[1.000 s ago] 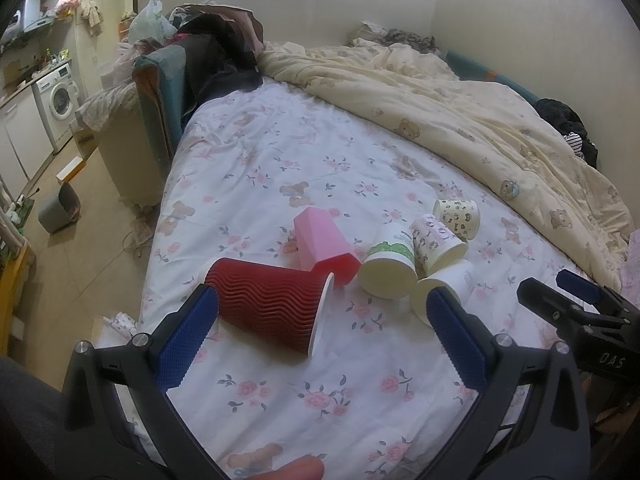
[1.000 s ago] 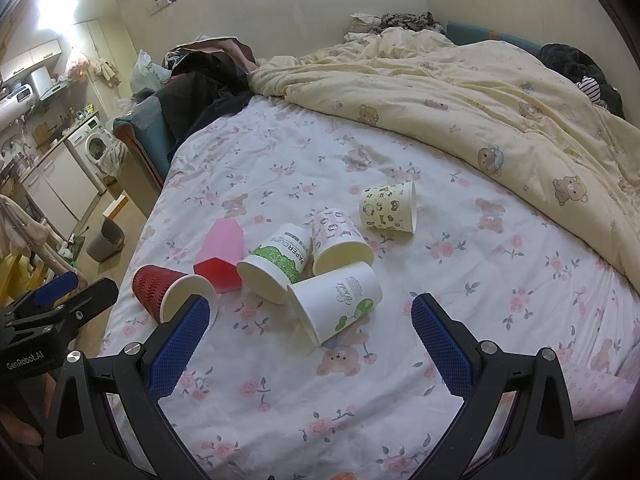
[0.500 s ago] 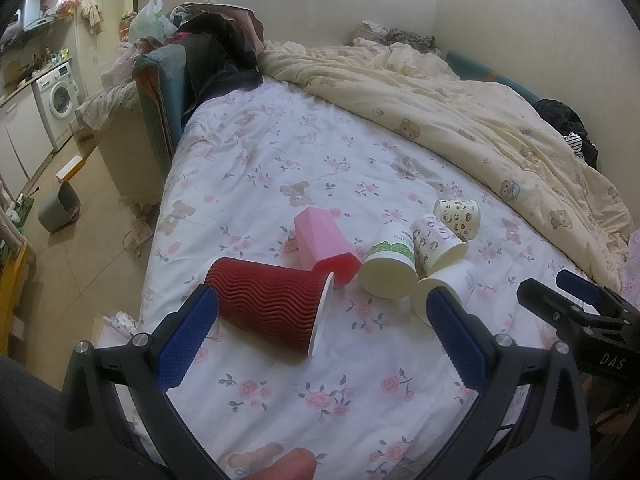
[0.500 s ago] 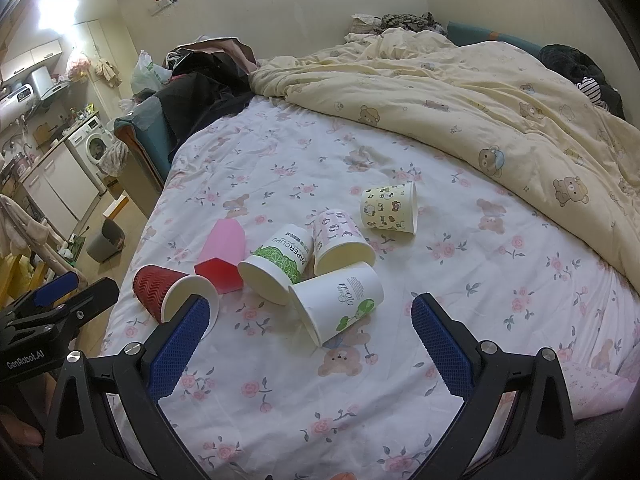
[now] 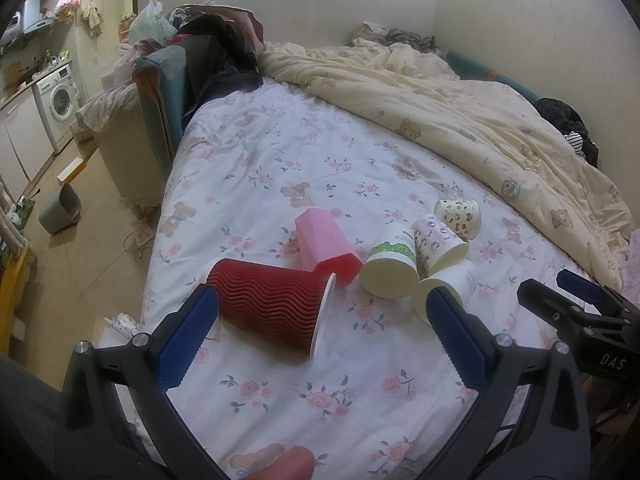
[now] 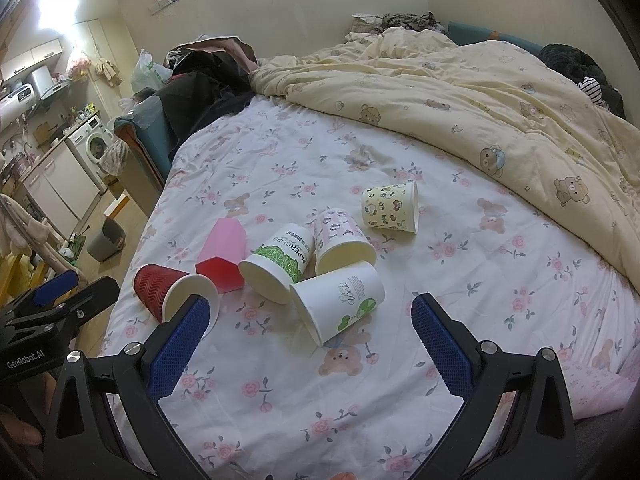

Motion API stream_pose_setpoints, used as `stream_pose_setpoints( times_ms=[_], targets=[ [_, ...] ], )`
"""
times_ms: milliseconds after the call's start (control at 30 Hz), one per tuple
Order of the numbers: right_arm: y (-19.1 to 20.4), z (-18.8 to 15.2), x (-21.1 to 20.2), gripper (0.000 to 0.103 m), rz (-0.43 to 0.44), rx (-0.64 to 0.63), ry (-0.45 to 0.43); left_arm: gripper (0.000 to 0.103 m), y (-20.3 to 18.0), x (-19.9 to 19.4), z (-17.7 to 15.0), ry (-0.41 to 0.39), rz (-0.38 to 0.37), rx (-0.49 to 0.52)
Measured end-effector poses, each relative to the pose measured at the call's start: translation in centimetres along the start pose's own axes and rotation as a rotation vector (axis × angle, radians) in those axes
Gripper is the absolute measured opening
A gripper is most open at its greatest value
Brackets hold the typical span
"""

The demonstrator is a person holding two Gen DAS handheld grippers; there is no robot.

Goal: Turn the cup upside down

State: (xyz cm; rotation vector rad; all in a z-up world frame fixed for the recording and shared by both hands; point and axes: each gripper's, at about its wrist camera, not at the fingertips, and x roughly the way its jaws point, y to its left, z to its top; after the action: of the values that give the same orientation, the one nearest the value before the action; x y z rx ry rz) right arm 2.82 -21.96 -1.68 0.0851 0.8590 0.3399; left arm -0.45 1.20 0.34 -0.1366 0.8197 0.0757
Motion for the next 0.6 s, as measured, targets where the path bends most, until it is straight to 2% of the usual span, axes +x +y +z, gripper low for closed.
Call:
stream_pose_setpoints(
  times_ms=[400,600],
  targets=[
    [0.5,-0.1,0.4,0.103,0.0,-0.004,0.007,0.103,0.1,0.2,0.0,0.01,-0.005,0.003],
    [-0.4,1.6,0.6,0.103,0.011,0.002,0.047,0.103,0.8,1.9,2.3,0.068,0.03,0.01]
  ],
)
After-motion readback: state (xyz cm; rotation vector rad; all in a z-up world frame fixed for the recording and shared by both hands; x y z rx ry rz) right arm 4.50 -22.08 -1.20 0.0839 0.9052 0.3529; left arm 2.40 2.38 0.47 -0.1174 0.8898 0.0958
